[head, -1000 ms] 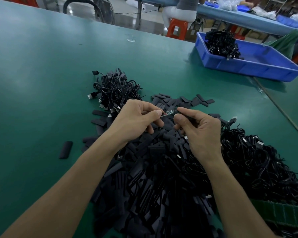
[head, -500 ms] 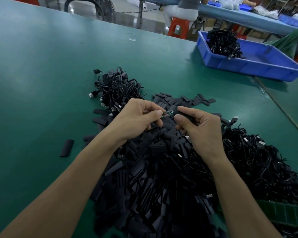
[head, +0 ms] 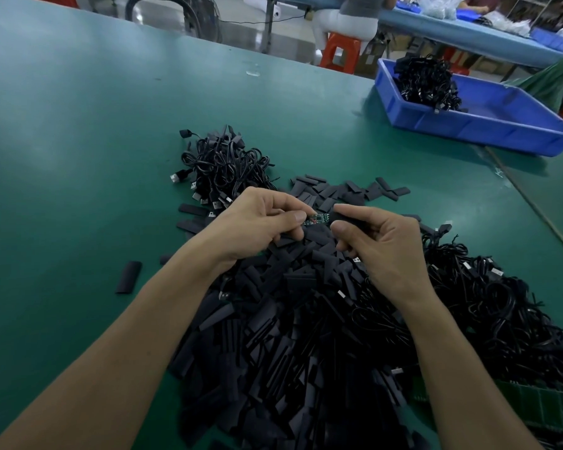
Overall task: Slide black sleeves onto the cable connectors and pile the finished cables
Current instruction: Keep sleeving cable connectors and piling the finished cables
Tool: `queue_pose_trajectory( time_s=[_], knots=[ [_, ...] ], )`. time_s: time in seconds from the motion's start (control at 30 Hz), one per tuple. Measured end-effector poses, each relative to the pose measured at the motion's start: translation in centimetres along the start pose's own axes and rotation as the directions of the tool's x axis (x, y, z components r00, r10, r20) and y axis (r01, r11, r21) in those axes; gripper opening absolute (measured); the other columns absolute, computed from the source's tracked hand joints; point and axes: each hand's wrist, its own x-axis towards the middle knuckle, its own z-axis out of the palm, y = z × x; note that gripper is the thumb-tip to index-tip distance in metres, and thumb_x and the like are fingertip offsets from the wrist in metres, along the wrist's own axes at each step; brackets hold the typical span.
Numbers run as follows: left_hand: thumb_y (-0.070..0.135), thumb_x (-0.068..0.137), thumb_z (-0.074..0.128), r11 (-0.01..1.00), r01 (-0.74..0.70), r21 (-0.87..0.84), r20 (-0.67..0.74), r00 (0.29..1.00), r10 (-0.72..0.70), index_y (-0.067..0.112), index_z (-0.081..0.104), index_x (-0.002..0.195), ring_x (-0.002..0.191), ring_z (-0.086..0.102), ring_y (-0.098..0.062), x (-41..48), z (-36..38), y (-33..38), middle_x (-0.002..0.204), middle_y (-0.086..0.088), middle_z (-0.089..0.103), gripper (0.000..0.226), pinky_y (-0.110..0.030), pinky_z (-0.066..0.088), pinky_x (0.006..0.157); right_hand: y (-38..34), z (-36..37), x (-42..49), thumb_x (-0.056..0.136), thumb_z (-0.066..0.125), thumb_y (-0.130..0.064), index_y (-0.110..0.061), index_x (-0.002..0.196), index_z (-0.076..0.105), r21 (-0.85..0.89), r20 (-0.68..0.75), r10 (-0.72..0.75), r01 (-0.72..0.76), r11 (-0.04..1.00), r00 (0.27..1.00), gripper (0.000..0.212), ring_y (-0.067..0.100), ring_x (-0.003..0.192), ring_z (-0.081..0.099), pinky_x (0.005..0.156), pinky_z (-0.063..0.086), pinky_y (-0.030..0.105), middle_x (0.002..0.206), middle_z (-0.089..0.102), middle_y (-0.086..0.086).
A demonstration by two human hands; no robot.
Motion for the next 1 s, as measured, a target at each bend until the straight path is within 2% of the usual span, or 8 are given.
queue_pose_trajectory(
  time_s=[0.3, 0.5, 0.57, 0.7, 0.73, 0.8, 0.9, 1.0],
  knots=[
    [0.01, 0.099, 0.061, 0.999, -0.025, 0.027, 0.041, 0.999, 0.024, 0.014, 0.075, 0.101, 0.045, 0.046, 0.003, 0.1, 0.2, -0.3, 0.062, 0.005, 0.069, 0.015, -0.006, 0.034, 0.046, -0.1, -0.6, -0.1, 0.084, 0.076, -0.017, -0.035, 0.103, 0.071, -0.093, 0.106, -0.01, 0.02, 0.995, 0.994, 0.027, 0.005, 0.064, 0.068, 0.063, 0.05, 0.012, 0.077, 0.075, -0.016],
    [0.014, 0.096, 0.066, 0.999, -0.031, 0.028, 0.013, 0.999, 0.03, 0.016, 0.074, 0.099, 0.052, 0.054, 0.001, 0.2, 0.3, -0.7, 0.072, 0.002, 0.076, 0.009, -0.007, 0.038, 0.048, -0.2, -0.6, -0.2, 0.085, 0.075, -0.016, -0.032, 0.101, 0.072, -0.075, 0.107, -0.049, 0.057, 0.996, 0.993, 0.023, 0.005, 0.063, 0.068, 0.063, 0.05, 0.013, 0.074, 0.074, -0.012],
    [0.023, 0.093, 0.07, 0.997, -0.03, 0.072, -0.021, 0.999, 0.032, 0.019, 0.073, 0.095, 0.059, 0.059, -0.003, 0.3, 0.3, -0.9, 0.074, 0.002, 0.076, 0.005, -0.011, 0.044, 0.053, -0.2, -0.7, -0.3, 0.085, 0.074, -0.019, -0.033, 0.101, 0.072, -0.086, 0.103, -0.075, 0.084, 0.993, 0.992, 0.022, 0.006, 0.063, 0.068, 0.063, 0.05, 0.014, 0.073, 0.073, -0.01],
    [0.042, 0.087, 0.075, 0.984, 0.022, 0.177, -0.093, 0.996, -0.005, 0.02, 0.072, 0.082, 0.059, 0.061, -0.007, 0.5, 0.4, -1.4, 0.068, 0.004, 0.074, 0.023, -0.03, 0.05, 0.061, 0.0, -0.5, -0.4, 0.087, 0.074, -0.016, -0.034, 0.1, 0.071, -0.112, 0.065, -0.101, 0.107, 0.988, 0.993, 0.023, 0.008, 0.063, 0.068, 0.062, 0.051, 0.015, 0.075, 0.073, -0.01],
    [0.045, 0.086, 0.075, 0.981, 0.028, 0.192, -0.108, 0.994, -0.007, 0.021, 0.072, 0.081, 0.058, 0.061, -0.007, 0.4, 0.4, -1.4, 0.067, 0.005, 0.074, 0.024, -0.031, 0.051, 0.061, 0.1, -0.5, -0.5, 0.087, 0.074, -0.015, -0.035, 0.1, 0.07, -0.123, 0.059, -0.107, 0.114, 0.986, 0.993, 0.024, 0.008, 0.064, 0.069, 0.062, 0.051, 0.015, 0.075, 0.073, -0.01],
    [0.043, 0.086, 0.076, 0.983, 0.029, 0.182, -0.125, 0.992, -0.006, 0.022, 0.072, 0.081, 0.058, 0.062, -0.007, 0.4, 0.5, -1.4, 0.069, 0.005, 0.075, 0.021, -0.028, 0.051, 0.061, 0.2, -0.3, -0.5, 0.088, 0.074, -0.015, -0.038, 0.099, 0.07, -0.143, 0.05, -0.118, 0.124, 0.982, 0.992, 0.026, 0.009, 0.064, 0.069, 0.063, 0.051, 0.015, 0.076, 0.073, -0.011],
    [0.029, 0.088, 0.077, 0.997, 0.018, 0.079, -0.122, 0.992, -0.008, 0.017, 0.073, 0.083, 0.056, 0.061, -0.004, 0.3, 0.7, -1.0, 0.071, 0.003, 0.076, 0.014, -0.016, 0.047, 0.056, 0.2, -0.2, -0.4, 0.088, 0.074, -0.015, -0.039, 0.098, 0.069, -0.156, 0.046, -0.124, 0.13, 0.979, 0.991, 0.027, 0.008, 0.064, 0.069, 0.063, 0.051, 0.013, 0.076, 0.073, -0.016],
    [0.02, 0.087, 0.078, 1.0, 0.013, 0.018, -0.109, 0.994, -0.011, 0.013, 0.073, 0.083, 0.054, 0.06, -0.003, 0.3, 0.8, -0.7, 0.072, 0.0, 0.076, 0.01, -0.012, 0.045, 0.052, 0.0, -0.1, -0.4, 0.085, 0.075, -0.023, -0.04, 0.1, 0.069, -0.133, 0.072, -0.122, 0.131, 0.982, 0.99, 0.023, 0.007, 0.065, 0.07, 0.064, 0.051, 0.013, 0.076, 0.072, -0.021]
  ],
)
